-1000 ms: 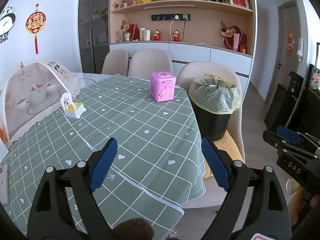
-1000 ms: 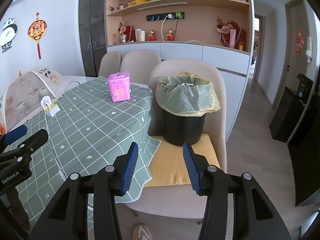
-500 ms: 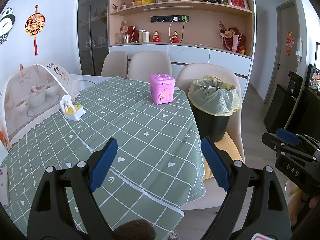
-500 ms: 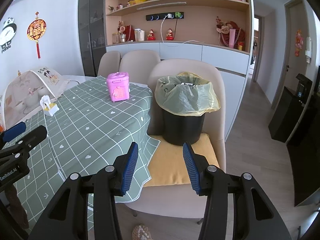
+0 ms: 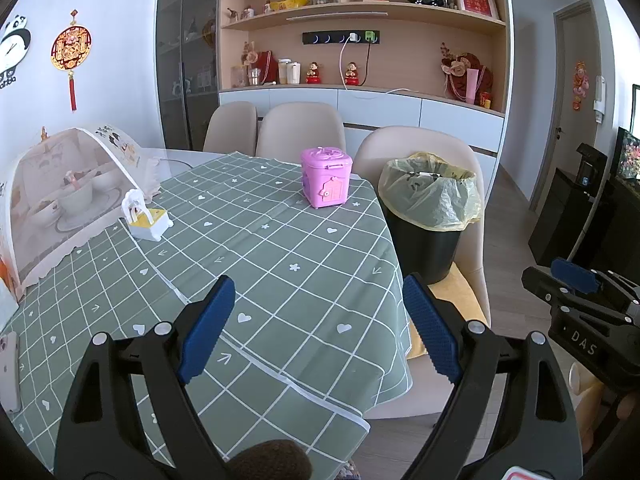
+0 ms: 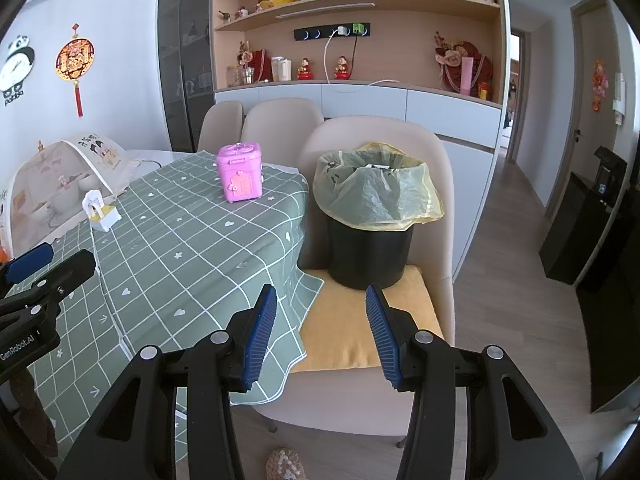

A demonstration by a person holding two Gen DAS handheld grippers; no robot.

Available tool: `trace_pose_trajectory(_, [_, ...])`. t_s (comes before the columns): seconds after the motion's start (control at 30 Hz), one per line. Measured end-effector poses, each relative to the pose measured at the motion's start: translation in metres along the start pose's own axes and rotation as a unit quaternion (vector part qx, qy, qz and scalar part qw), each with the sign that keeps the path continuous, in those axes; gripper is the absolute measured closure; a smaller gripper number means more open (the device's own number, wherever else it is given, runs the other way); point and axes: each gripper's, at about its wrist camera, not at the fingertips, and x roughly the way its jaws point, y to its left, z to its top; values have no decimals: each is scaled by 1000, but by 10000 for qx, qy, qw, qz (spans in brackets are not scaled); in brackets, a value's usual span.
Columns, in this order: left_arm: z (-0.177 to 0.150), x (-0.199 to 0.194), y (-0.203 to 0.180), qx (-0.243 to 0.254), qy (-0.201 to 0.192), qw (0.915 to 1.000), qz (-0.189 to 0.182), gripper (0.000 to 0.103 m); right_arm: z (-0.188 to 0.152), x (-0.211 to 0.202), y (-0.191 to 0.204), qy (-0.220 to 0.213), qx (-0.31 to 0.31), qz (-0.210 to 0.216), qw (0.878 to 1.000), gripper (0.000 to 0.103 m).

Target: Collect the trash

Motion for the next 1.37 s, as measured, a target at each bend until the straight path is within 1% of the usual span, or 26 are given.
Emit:
trace_pose_trajectory(0.8, [1, 3, -3, 23, 2, 10000, -29, 21, -3, -6, 4, -86, 81, -94, 9999, 59])
trace_pose_trajectory(1.03, [-3, 12, 3, -28, 38, 10000, -38, 21, -5, -3, 9, -44, 52, -93, 9999, 59])
trace_pose_trajectory(1.1, [-5, 16, 6, -60, 101, 9999, -10, 21, -5, 2, 11, 8, 64, -73, 10000, 59])
trace_pose_trajectory(1.17, [-8, 26, 15, -251, 321, 9992, -2, 21, -3, 9, 15, 82, 57, -53, 9999, 59])
trace_pose_trajectory(1.23, [-11, 36, 28, -480, 567, 9972, 14, 21, 1, 20, 21, 126, -12, 94, 9999, 59])
trace_pose_trajectory(1.27, [-13, 42, 36, -580, 685, 9959, 105, 21, 4, 26, 24, 127, -68, 203, 9997, 59])
trace_pose_trajectory(1.3, [-13, 51, 50, -676, 824, 9937, 350, 21, 8, 32, 30, 116, -143, 356, 9992, 59])
trace_pose_trajectory(1.33, [-14, 57, 64, -783, 893, 9915, 536, 21, 17, 42, 39, 87, -256, 703, 9972, 59])
trace_pose_trajectory(1.37, [-13, 64, 81, -951, 942, 9881, 763, 19, 24, 49, 48, 35, -393, 1069, 9935, 59])
